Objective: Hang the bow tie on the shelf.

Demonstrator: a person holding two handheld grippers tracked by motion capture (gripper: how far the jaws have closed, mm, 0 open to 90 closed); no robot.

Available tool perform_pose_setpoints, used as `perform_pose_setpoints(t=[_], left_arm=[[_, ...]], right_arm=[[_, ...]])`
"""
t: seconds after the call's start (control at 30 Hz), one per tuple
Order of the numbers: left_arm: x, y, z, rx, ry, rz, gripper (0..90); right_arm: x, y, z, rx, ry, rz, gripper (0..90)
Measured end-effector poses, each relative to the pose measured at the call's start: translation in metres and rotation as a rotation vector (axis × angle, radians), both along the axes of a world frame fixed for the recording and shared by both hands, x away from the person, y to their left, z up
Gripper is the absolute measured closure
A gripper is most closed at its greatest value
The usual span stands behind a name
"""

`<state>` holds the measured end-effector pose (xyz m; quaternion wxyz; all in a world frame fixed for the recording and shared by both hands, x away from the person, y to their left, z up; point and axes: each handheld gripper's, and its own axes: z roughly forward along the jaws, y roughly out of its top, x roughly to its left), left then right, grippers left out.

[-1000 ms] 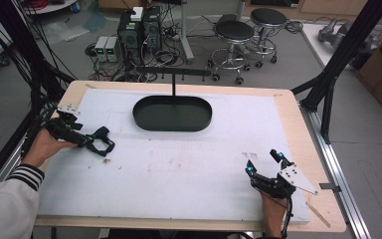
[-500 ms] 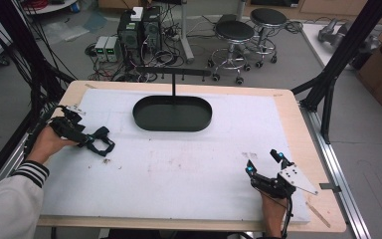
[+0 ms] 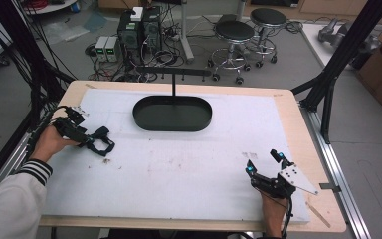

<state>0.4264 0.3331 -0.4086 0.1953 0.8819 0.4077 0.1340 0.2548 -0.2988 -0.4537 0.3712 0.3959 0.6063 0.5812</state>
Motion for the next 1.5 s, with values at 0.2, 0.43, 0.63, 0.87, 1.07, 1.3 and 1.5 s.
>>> perform_pose_setpoints(t=[0.2, 0.43, 0.63, 0.87, 1.07, 1.3, 1.5], left_arm=[[0.002, -0.002, -0.003, -0.005, 0.009, -0.011, 54.7], [0.003, -0.002, -0.003, -0.016, 0.028, -0.019, 61.5], [0.003, -0.003, -0.004, -0.019, 0.031, -0.021, 70.2], [0.002, -0.005, -0.004, -0.013, 0.039, -0.020, 73.8], [0.002, -0.005, -0.003, -0.021, 0.026, -0.017, 74.4], [-0.001, -0.005, 0.004, -0.073, -0.031, -0.031, 74.4], [-0.004, -0.006, 0.013, -0.137, -0.111, -0.037, 74.6]], right_arm=[[0.000, 0.000, 0.000, -0.001, 0.000, -0.001, 9.0], [0.000, 0.000, 0.000, -0.001, -0.001, -0.001, 9.0], [0.000, 0.000, 0.000, -0.002, -0.002, -0.001, 9.0], [0.000, 0.000, 0.000, -0.002, -0.003, -0.001, 9.0], [0.000, 0.000, 0.000, -0.002, -0.003, -0.001, 9.0], [0.000, 0.000, 0.000, -0.003, -0.004, -0.002, 9.0], [0.000, 0.000, 0.000, -0.002, -0.005, -0.002, 9.0]])
